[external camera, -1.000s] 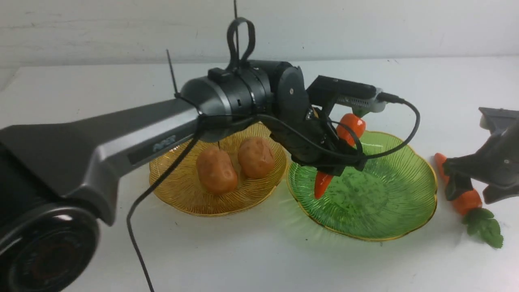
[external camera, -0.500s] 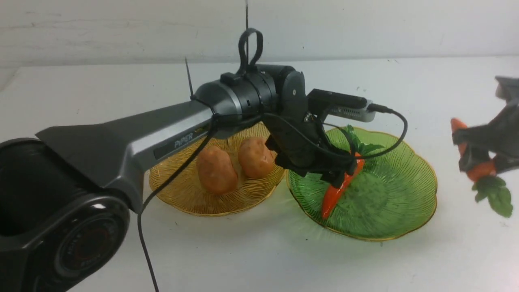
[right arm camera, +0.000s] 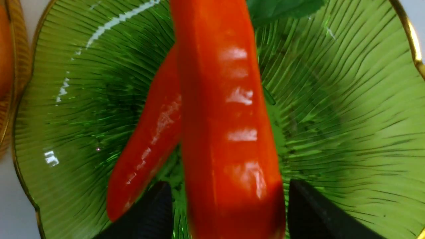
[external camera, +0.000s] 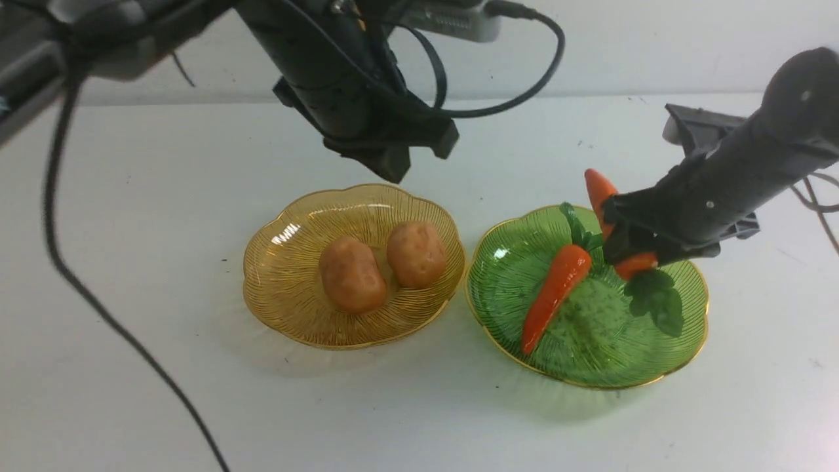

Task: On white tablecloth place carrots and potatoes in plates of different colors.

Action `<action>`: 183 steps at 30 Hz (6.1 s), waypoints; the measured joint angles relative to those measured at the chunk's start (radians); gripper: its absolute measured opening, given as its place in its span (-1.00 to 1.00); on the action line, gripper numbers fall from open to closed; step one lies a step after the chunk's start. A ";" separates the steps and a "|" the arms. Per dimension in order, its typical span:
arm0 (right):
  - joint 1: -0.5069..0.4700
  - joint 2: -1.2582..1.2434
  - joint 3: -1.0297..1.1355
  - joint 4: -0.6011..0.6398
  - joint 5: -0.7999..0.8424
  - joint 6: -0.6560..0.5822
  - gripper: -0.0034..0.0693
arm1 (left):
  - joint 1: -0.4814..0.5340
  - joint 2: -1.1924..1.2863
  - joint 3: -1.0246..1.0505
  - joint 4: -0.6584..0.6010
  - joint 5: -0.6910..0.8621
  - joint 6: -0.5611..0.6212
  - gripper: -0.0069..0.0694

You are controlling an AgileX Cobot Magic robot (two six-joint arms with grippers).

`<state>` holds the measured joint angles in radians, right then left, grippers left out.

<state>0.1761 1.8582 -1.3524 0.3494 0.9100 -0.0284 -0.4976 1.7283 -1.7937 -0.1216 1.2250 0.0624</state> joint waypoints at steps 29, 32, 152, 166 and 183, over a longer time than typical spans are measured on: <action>-0.001 -1.563 0.627 -0.171 -0.583 -0.042 -0.95 | 0.000 -1.246 1.124 0.194 -0.460 -0.291 -0.83; -0.001 -1.739 0.823 -0.171 -0.750 -0.042 -0.95 | 0.000 -1.246 1.131 0.198 -0.482 -0.298 -0.83; -0.210 -1.869 1.378 -0.301 -0.542 -0.157 -0.95 | 0.398 -1.740 1.821 0.103 -0.846 0.071 -0.83; -0.210 -1.869 1.378 -0.282 -0.510 -0.160 -0.95 | 0.398 -1.740 1.821 0.103 -0.846 0.071 -0.83; -0.210 -1.869 1.378 -0.282 -0.509 -0.160 -0.95 | 0.398 -1.740 1.821 0.103 -0.846 0.071 -0.83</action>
<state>-0.0342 -0.0106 0.0259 0.0674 0.4010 -0.1879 -0.0996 -0.0122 0.0273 -0.0190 0.3786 0.1330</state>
